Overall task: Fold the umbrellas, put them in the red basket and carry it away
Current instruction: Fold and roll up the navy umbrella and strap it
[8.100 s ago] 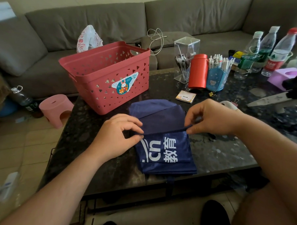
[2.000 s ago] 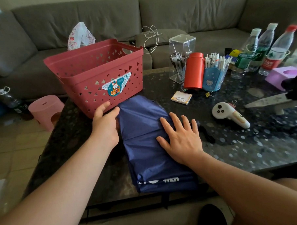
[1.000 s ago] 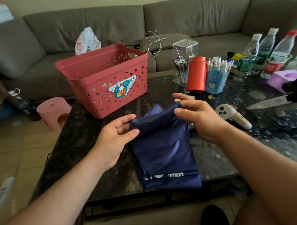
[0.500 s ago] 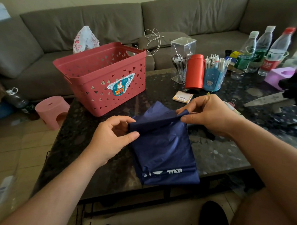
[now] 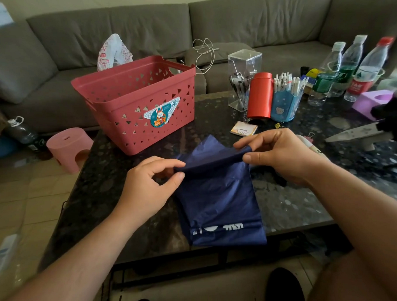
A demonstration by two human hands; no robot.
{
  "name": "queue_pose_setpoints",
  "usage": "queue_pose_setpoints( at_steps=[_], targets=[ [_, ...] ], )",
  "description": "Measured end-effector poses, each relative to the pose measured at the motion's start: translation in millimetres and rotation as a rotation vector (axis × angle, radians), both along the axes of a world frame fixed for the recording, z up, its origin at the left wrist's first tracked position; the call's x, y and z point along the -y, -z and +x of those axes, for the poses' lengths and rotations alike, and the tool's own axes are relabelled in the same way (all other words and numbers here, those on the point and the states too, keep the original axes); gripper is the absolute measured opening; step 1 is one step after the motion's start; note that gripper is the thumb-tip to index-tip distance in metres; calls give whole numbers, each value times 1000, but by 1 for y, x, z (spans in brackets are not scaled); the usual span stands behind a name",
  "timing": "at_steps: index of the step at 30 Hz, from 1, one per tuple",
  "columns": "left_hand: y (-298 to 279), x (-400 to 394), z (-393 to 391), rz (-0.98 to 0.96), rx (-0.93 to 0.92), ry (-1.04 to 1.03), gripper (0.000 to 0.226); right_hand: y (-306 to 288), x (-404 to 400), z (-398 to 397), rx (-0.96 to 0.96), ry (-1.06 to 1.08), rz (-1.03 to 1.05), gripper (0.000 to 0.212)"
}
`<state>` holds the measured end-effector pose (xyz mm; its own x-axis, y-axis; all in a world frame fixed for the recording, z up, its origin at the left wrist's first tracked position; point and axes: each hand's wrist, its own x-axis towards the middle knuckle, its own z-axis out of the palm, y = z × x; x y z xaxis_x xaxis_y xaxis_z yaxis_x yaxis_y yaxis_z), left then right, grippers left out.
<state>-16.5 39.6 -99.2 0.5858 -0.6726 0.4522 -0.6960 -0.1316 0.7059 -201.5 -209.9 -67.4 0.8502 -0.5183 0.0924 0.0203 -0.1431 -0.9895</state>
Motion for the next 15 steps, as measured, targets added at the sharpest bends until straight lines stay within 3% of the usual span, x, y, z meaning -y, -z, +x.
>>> queue_pose_setpoints(
  at_steps=[5, 9, 15],
  targets=[
    [-1, 7, -7, -46, -141, -14, 37, 3, 1, 3, 18, 44, -15, 13],
    [-2, 9, -4, -44, -180, -60, 27, 4, 2, 4, 3, 99, -60, 13],
    [-2, 4, 2, -13, -24, 22, 22, 0, 6, -1, -61, 40, -115, 30]
  ],
)
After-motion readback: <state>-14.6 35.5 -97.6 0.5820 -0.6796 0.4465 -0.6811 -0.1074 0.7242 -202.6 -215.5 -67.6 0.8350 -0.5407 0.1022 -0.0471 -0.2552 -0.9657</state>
